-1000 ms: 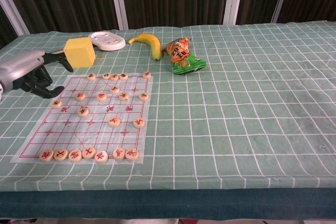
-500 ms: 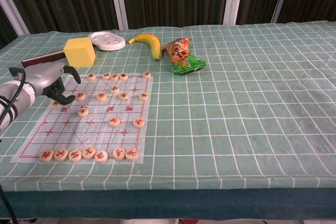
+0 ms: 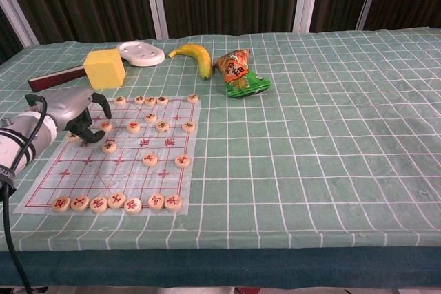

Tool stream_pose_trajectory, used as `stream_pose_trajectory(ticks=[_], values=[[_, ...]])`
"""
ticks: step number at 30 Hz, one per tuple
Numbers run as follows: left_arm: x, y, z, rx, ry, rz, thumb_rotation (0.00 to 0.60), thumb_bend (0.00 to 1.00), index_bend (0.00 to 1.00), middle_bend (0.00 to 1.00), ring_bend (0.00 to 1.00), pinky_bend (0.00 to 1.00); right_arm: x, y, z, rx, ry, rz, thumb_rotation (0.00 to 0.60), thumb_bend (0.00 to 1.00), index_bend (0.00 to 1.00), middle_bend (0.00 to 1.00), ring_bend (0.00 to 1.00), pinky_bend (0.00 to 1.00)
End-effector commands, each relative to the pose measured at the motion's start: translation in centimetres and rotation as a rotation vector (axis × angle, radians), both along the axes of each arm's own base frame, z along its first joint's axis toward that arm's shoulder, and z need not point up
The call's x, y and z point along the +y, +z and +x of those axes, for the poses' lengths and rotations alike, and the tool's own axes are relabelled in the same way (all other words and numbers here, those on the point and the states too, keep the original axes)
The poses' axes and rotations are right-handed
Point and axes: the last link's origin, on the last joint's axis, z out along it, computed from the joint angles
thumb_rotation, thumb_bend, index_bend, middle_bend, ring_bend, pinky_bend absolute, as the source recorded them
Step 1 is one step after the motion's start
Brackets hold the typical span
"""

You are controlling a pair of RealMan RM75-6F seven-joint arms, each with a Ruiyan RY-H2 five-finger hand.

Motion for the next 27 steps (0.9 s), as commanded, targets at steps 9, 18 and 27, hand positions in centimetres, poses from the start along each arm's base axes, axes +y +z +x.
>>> stream_pose_trajectory(ticks=[9,18,27], values=[[0.27,-0.25,-0.46,0.030,0.015,-0.004,0.600,0.37,0.42,1.00,1.00,1.00,0.08,0.15,0.03,-0.003,0.001,-0.005,0.600,0.18,0.00,0.00,0.00,0.00],[0.29,-0.73,-0.28,0.025,0.013,-0.007,0.600,0.36,0.45,1.00,1.00,1.00,0.16,0.42,-0.03,-0.007,-0.001,-0.015,0.600,0.18,0.00,0.00,0.00,0.00],[0.33,-0.61,0.06,0.019,-0.005,0.008,0.600,0.36,0.52,1.00,1.00,1.00,0.21,0.47,-0.07,-0.006,-0.001,-0.016,0.600,0.17,0.00,0.00,0.00,0.00]])
